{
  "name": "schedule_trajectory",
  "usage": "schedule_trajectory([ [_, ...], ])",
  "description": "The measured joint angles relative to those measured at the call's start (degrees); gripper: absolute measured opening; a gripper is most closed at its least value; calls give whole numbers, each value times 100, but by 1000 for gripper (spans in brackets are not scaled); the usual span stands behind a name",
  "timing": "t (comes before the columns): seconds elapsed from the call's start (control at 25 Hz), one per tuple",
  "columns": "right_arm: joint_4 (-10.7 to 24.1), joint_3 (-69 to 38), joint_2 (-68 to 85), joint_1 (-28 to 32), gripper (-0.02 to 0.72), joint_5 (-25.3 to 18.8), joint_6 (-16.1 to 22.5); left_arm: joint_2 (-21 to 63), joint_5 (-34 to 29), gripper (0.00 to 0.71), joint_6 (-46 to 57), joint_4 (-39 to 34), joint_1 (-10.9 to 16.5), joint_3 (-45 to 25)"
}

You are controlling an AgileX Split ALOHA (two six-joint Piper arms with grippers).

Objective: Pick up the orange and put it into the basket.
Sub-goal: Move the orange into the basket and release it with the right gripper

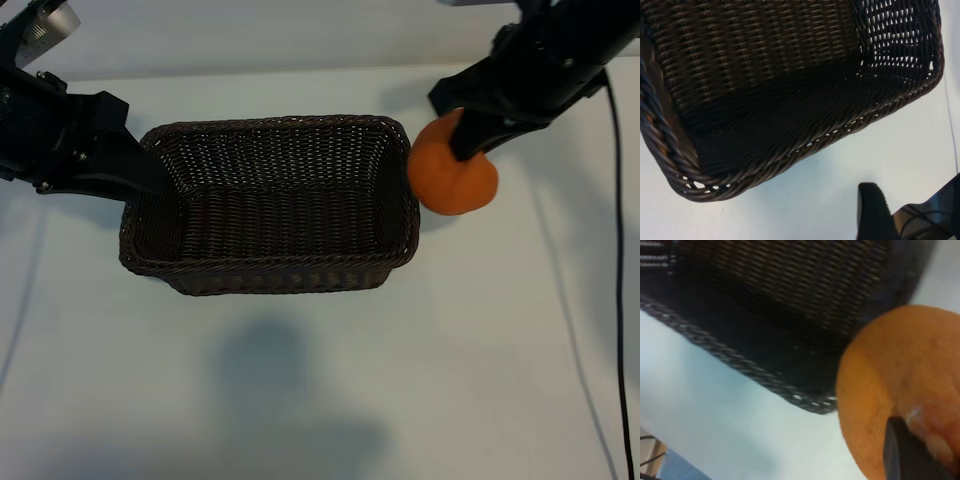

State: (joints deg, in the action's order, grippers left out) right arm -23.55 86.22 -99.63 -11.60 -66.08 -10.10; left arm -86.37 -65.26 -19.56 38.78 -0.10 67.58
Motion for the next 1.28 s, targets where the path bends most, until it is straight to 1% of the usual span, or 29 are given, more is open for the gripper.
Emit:
schedule_trajectory([
  [0.36,-272,0,0,-526,65,313,0,0,0,420,0,0,0,0],
  [0.56,-329,0,0,-708,64,557,19,0,0,420,28,0,0,0],
  [0.68,-439,0,0,-780,64,679,19,0,-6,420,28,0,0,0],
  [0.84,-531,0,0,-799,64,728,19,0,-6,420,23,0,0,0],
  [1.12,-580,0,-11,-799,64,808,24,0,-10,420,23,0,0,0],
  [1.28,-627,0,-105,-799,64,945,24,0,-10,420,23,0,0,0],
])
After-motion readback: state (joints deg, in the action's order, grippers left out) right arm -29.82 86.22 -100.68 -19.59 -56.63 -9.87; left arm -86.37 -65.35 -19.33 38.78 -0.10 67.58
